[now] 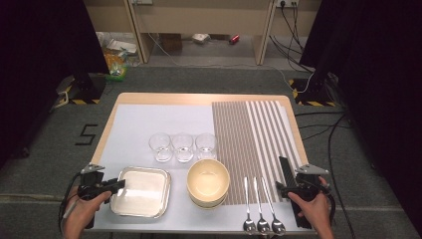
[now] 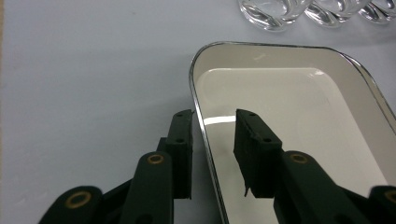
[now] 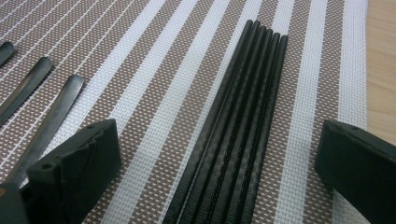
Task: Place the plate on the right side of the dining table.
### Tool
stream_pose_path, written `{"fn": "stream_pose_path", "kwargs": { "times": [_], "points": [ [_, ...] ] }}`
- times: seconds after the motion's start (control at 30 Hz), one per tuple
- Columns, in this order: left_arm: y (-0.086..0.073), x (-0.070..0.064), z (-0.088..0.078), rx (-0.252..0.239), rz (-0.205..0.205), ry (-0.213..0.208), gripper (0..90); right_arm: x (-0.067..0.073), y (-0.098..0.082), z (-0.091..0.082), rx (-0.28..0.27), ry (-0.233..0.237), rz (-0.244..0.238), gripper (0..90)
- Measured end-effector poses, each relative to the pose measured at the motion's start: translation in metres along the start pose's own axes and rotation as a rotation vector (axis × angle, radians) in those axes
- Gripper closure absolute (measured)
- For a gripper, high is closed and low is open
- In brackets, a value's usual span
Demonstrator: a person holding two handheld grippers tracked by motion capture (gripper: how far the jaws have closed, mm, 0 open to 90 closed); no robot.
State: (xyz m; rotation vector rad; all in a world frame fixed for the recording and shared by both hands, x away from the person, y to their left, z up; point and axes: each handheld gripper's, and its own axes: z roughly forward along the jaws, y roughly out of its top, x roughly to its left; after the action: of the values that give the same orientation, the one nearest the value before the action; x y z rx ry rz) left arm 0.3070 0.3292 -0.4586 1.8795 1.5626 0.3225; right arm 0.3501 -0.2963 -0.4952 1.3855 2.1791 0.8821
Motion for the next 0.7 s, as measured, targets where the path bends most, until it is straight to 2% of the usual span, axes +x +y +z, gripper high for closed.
{"fn": "stream_pose_path", "kwargs": {
  "times": [0.1, 0.13, 0.27, 0.4, 0.43, 0.7],
  "points": [
    [-0.001, 0.002, -0.001, 0.0, -0.003, -0.002, 77.4, 0.0, 0.0, 0.0, -0.001, -0.001, -0.001, 0.7],
    [-0.001, 0.003, -0.001, -0.004, -0.005, -0.004, 82.0, 0.0, 0.0, 0.0, -0.001, -0.001, -0.001, 0.8],
    [0.002, 0.005, -0.001, -0.009, -0.006, -0.005, 83.1, 0.0, 0.0, 0.0, -0.003, -0.002, -0.007, 0.8],
    [0.005, 0.007, 0.001, -0.035, -0.032, -0.012, 84.9, 0.0, 0.0, 0.0, -0.003, -0.001, -0.007, 0.8],
    [0.005, 0.008, 0.001, -0.026, -0.029, -0.016, 85.2, 0.0, 0.0, 0.0, -0.002, 0.0, -0.007, 0.8],
    [0.002, 0.016, -0.003, -0.04, -0.052, -0.014, 84.7, 0.0, 0.0, 0.0, -0.003, -0.002, -0.008, 0.8]
  ]
}}
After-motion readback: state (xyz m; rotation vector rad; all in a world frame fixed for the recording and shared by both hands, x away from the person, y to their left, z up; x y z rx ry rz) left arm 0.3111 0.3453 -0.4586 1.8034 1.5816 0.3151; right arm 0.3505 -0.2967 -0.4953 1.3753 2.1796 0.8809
